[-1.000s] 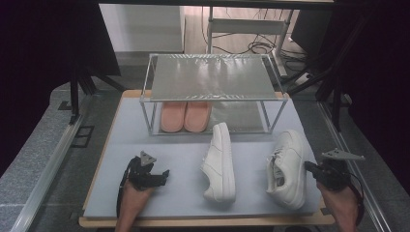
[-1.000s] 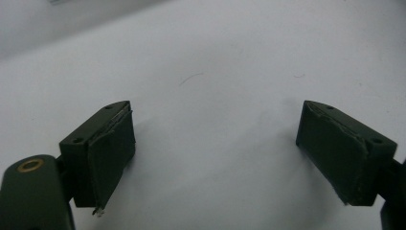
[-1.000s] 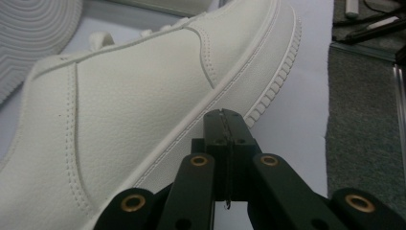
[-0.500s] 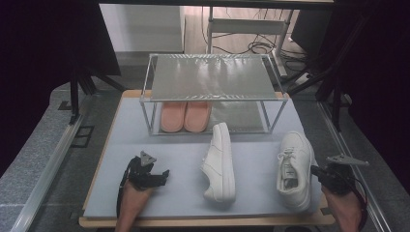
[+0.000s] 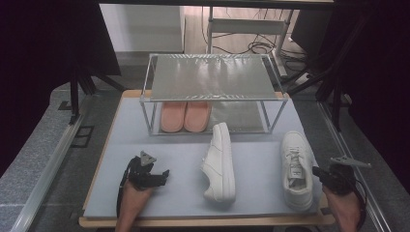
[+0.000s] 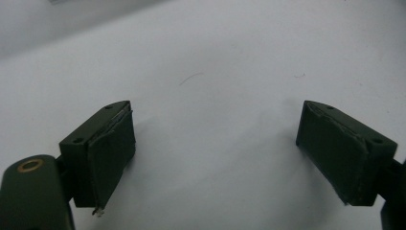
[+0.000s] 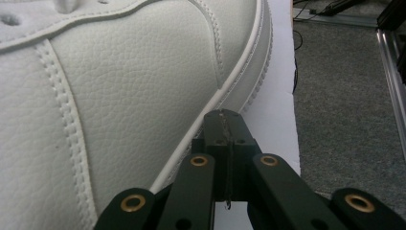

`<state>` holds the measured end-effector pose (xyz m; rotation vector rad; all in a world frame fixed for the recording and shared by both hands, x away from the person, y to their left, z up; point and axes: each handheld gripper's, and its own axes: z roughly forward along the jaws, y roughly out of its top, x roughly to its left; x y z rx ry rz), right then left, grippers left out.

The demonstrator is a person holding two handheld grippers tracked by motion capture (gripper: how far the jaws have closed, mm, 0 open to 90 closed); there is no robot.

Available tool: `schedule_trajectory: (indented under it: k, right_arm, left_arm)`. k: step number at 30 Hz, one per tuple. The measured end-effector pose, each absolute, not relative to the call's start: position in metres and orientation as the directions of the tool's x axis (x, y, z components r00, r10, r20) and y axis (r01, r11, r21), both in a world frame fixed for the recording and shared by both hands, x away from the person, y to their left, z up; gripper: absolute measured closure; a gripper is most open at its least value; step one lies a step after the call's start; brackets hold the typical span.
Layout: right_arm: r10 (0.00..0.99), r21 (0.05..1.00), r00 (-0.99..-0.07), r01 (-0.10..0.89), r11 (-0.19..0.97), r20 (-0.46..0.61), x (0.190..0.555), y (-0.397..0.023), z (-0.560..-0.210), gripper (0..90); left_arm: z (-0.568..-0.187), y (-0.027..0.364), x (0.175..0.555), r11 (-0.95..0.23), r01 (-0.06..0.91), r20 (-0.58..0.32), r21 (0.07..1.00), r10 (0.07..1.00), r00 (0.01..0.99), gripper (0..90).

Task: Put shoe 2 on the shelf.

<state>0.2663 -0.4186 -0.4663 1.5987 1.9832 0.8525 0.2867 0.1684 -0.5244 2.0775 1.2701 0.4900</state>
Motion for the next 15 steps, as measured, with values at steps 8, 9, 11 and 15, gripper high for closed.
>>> schedule_trajectory:
  k: [8, 9, 11, 15]
  right_arm:
    - [0.977, 0.697, -0.212, 0.704, 0.131, 0.031, 0.272, -0.418, -0.474, 90.0]
    - [0.977, 0.695, -0.211, 0.706, 0.131, 0.03, 0.274, -0.418, -0.475, 90.0]
    - [0.977, 0.693, -0.211, 0.708, 0.135, 0.025, 0.275, -0.417, -0.476, 90.0]
    - [0.972, 0.671, -0.231, 0.725, 0.152, 0.03, 0.281, -0.413, -0.486, 90.0]
  left_arm:
    - [-0.524, 0.168, 0.287, -0.323, 0.646, -0.017, 0.692, 0.887, 0.461, 13.2]
    - [-0.524, 0.168, 0.287, -0.323, 0.646, -0.017, 0.692, 0.887, 0.461, 13.2]
    - [-0.524, 0.168, 0.287, -0.322, 0.646, -0.017, 0.692, 0.887, 0.461, 13.3]
    - [-0.524, 0.168, 0.287, -0.323, 0.646, -0.017, 0.692, 0.887, 0.462, 13.3]
